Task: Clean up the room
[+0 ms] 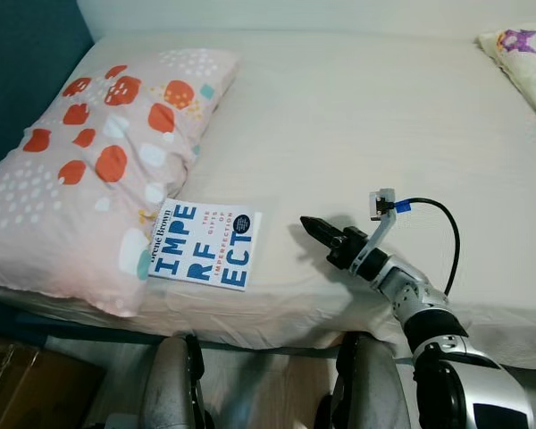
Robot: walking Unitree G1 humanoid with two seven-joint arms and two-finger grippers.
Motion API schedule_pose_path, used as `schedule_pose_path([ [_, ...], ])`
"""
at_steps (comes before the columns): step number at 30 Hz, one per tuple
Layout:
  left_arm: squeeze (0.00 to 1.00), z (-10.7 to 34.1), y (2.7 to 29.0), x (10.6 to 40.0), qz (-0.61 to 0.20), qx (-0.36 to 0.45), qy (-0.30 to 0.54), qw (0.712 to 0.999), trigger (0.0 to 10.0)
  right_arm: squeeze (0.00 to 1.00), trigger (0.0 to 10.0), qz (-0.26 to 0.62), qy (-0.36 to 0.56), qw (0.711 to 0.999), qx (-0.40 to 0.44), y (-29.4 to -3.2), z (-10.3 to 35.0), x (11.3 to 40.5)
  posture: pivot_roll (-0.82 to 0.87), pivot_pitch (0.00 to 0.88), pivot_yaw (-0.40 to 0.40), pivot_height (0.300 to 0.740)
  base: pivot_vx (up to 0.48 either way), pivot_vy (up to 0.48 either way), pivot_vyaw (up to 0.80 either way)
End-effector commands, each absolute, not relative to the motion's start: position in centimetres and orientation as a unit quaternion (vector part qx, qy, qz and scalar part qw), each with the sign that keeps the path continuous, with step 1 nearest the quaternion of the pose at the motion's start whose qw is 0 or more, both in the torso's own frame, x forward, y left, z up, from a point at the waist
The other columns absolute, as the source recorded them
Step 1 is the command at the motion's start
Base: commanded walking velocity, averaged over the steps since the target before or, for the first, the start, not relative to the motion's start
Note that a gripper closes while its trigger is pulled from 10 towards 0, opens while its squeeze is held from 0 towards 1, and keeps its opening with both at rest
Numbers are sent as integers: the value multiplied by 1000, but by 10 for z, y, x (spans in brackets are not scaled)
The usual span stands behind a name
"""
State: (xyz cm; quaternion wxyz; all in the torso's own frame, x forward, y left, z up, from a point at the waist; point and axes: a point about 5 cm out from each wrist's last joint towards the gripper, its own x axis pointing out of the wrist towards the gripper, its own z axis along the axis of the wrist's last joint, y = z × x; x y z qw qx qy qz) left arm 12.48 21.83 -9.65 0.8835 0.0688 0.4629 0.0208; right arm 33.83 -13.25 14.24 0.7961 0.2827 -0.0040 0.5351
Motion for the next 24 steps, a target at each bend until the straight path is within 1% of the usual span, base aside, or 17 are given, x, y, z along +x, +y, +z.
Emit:
schedule_pose_path([
  [1,0,-102,213,112,9,66,485,872,10000,0,10000,635,-4,714,295,-102,149,319,127,256,-15,520,0,0,0],
  [2,0,-103,213,110,10,66,487,871,10000,0,10000,660,12,692,292,-89,146,311,129,262,-18,520,0,0,0],
  [3,0,-103,213,108,10,66,488,870,10000,0,10000,674,22,679,290,-81,144,307,129,262,-18,520,0,0,0],
  [4,0,-103,213,108,10,66,488,870,10000,0,10000,674,22,679,290,-81,144,307,129,262,-18,520,0,0,0],
  [5,0,-104,213,106,11,66,490,869,10000,0,10000,687,42,671,278,-73,137,302,129,262,-18,520,0,0,0],
  [6,0,-104,213,104,11,65,492,868,10000,0,10000,692,70,671,257,-64,127,299,137,268,-26,520,0,0,0],
  [7,0,-104,213,104,11,65,492,868,10000,0,10000,692,70,671,257,-64,127,299,137,268,-26,520,0,0,0],
  [8,0,-105,213,101,12,65,493,867,10000,0,10000,690,102,681,226,-57,114,298,140,272,-30,520,0,0,0],
  [9,0,-105,213,101,12,65,493,867,10000,0,10000,690,102,681,226,-57,114,298,140,272,-30,520,0,0,0],
  [10,0,-106,213,98,15,63,496,866,10000,0,10000,661,156,716,162,-48,92,300,141,274,-32,520,0,0,0],
  [11,0,-106,213,97,17,62,497,865,10000,0,10000,647,170,729,143,-46,86,301,145,277,-35,520,0,0,0],
  [12,0,-106,213,97,17,62,497,865,10000,0,10000,647,170,729,143,-46,86,301,145,277,-35,520,0,0,0],
  [14,0,-106,215,94,23,61,498,865,10000,0,10000,584,208,778,105,-47,79,309,149,282,-40,520,0,0,0],
  [16,0,-106,215,94,23,61,498,865,10000,0,10000,584,208,778,105,-47,79,309,149,282,-40,520,0,0,0],
  [18,0,-106,216,93,27,59,498,865,10000,0,10000,553,219,798,96,-50,78,314,151,286,-42,520,0,0,0],
  [19,0,-106,216,93,27,59,498,865,10000,0,10000,553,219,798,96,-50,78,314,151,286,-42,520,0,0,0],
  [24,0,-106,214,97,28,56,494,867,10000,0,10000,497,181,842,105,-60,89,330,142,283,-39,520,0,0,0],
])
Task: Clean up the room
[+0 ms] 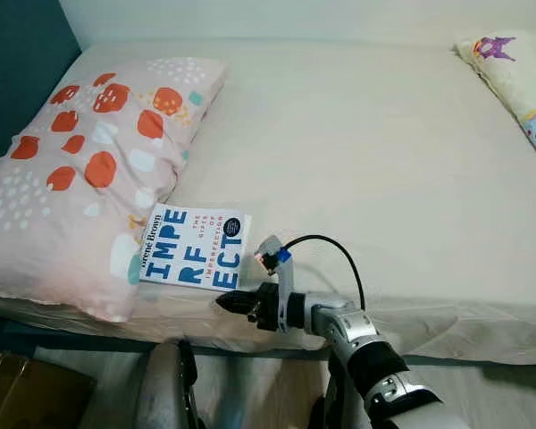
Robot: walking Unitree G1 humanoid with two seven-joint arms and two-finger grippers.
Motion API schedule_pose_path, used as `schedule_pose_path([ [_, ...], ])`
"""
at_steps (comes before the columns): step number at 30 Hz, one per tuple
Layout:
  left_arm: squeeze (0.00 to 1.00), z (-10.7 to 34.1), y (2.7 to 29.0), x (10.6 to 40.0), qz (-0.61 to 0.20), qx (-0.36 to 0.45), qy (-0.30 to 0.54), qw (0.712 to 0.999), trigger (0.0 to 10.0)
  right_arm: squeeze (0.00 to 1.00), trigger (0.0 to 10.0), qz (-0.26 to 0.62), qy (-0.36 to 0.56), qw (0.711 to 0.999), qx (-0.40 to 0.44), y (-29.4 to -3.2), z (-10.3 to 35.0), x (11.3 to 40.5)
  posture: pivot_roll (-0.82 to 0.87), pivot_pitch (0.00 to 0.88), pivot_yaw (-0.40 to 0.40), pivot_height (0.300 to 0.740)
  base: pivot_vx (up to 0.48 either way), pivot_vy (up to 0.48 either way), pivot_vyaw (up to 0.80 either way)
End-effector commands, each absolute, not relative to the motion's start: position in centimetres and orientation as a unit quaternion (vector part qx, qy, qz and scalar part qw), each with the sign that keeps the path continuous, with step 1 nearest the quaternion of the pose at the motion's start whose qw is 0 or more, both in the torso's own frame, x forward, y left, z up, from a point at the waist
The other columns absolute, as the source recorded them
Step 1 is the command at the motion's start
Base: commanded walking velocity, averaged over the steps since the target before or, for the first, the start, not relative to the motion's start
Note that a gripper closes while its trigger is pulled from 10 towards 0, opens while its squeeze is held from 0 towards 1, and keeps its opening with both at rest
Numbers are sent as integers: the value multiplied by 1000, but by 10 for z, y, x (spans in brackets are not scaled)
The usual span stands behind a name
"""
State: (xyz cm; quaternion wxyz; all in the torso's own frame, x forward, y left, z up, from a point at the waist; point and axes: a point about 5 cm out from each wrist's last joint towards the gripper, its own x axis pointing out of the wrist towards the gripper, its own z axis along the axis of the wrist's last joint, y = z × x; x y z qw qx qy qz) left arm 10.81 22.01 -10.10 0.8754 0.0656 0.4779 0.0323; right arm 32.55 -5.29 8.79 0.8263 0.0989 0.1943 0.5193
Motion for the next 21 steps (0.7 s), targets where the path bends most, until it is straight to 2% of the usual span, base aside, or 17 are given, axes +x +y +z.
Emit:
schedule_pose_path([
  [1,0,-106,214,97,28,56,494,867,10000,0,10000,497,181,842,105,-60,89,330,142,283,-39,520,0,0,0],
  [3,0,-105,212,100,25,56,491,869,10000,0,10000,478,166,856,111,-65,91,335,138,281,-36,520,0,0,0],
  [16,0,-104,214,102,22,60,490,869,10000,0,10000,437,148,879,119,-70,94,343,137,274,-29,520,0,0,0],
  [21,0,-105,215,99,24,61,494,867,10000,0,10000,417,109,889,157,-73,106,351,141,273,-33,520,0,0,0],
])
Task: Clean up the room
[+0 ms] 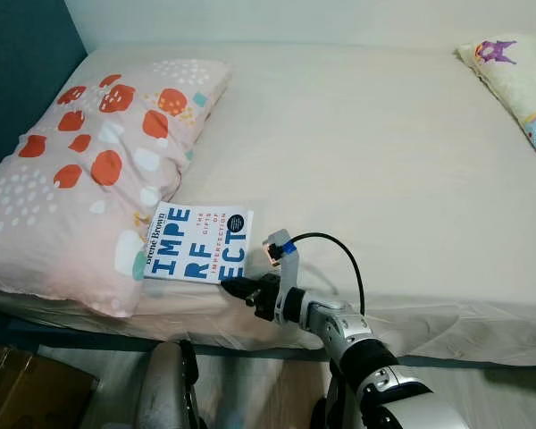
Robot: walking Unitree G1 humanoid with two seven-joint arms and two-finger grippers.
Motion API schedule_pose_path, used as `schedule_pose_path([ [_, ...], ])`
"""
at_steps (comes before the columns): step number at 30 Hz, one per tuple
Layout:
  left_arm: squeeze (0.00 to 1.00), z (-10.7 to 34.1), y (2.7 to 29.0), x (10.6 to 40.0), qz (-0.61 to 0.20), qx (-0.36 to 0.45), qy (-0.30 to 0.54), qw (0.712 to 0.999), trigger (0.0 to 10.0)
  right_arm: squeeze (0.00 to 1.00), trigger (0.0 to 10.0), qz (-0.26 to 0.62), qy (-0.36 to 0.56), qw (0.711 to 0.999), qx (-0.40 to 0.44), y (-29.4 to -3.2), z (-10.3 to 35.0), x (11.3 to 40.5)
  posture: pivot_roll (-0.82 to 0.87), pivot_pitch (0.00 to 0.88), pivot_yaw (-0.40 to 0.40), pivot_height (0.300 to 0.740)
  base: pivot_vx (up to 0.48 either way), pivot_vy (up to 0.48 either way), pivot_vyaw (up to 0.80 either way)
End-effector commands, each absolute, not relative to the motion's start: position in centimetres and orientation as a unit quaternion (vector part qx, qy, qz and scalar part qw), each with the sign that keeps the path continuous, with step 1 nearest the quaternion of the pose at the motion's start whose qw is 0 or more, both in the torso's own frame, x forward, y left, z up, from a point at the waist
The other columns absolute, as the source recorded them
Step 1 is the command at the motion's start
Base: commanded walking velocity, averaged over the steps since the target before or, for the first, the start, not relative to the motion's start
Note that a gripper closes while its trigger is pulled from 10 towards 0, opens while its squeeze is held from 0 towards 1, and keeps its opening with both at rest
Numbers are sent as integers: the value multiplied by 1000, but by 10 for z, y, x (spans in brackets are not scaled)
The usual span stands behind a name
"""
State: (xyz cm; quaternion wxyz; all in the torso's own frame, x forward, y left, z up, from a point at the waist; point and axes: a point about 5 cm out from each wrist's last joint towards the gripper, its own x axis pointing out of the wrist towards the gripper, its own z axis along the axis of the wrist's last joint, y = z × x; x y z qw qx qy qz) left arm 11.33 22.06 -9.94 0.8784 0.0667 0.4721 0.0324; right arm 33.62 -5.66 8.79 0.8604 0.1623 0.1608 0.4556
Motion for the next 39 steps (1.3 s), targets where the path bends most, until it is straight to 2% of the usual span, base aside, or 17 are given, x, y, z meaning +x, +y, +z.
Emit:
schedule_pose_path([
  [1,0,-105,215,99,24,60,494,867,10000,0,10000,421,100,886,168,-73,109,352,141,273,-33,520,0,0,0],
  [6,0,-105,214,98,24,59,495,867,10000,0,10000,428,88,882,179,-73,114,353,139,272,-35,520,0,0,0],
  [14,0,-105,214,99,24,58,494,867,10000,0,10000,412,91,890,174,-77,111,355,138,268,-34,520,0,0,0],
  [22,0,-105,214,100,22,59,494,867,10000,0,10000,361,38,907,214,-89,127,365,137,267,-31,520,0,0,0],
  [39,0,-105,213,101,22,58,494,867,10000,0,10000,337,-10,909,245,-96,139,370,138,264,-34,520,0,0,0],
])
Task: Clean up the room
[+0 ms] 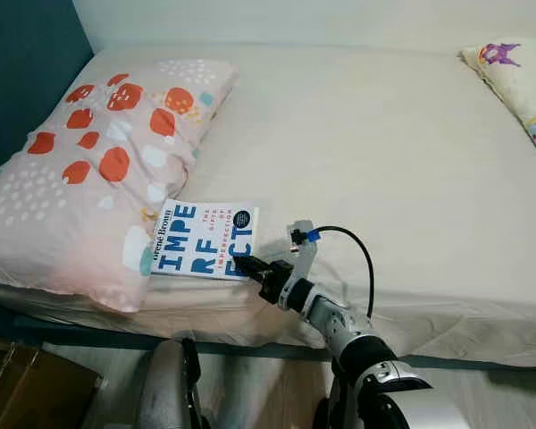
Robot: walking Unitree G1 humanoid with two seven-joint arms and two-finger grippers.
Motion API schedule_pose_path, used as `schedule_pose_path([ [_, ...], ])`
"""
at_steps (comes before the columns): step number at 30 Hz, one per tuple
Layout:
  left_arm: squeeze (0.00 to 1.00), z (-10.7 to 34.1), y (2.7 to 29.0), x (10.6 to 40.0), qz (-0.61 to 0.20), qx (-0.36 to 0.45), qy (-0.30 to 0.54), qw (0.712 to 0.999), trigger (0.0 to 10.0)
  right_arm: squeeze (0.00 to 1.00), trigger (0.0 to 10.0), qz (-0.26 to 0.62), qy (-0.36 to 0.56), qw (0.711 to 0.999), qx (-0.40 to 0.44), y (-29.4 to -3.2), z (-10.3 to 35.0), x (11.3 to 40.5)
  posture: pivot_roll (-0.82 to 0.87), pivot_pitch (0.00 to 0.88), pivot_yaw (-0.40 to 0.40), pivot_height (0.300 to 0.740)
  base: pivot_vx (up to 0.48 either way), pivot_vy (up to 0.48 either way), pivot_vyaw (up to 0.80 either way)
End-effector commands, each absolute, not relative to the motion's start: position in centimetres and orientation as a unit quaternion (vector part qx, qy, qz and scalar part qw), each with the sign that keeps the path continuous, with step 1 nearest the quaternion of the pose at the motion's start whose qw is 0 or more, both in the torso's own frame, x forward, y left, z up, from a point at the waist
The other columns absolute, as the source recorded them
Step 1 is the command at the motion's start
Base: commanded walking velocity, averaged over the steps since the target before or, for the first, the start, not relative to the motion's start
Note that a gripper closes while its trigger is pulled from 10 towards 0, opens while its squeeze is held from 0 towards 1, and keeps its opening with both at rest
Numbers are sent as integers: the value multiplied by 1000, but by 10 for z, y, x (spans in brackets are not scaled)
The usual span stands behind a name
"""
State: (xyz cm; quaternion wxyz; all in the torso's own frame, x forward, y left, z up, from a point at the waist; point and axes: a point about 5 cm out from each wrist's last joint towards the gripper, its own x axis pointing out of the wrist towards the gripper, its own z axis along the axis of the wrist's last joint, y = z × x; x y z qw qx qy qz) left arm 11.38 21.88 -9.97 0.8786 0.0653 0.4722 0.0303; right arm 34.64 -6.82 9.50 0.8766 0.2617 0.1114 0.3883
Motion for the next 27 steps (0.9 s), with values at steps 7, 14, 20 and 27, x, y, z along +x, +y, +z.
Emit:
schedule_pose_path([
  [7,0,-105,212,101,22,58,495,867,10000,0,10000,372,-74,868,320,-99,161,370,136,264,-33,520,0,0,0],
  [14,0,-106,208,101,19,57,496,866,10000,0,10000,442,-68,835,320,-85,162,360,123,256,-40,520,0,0,0],
  [20,0,-106,206,104,20,55,496,866,10000,0,10000,504,-56,807,302,-75,156,347,111,232,-51,520,0,0,0],
  [27,0,-106,203,107,21,52,497,866,10000,0,10000,602,23,759,247,-52,132,315,103,230,-56,520,0,0,0],
])
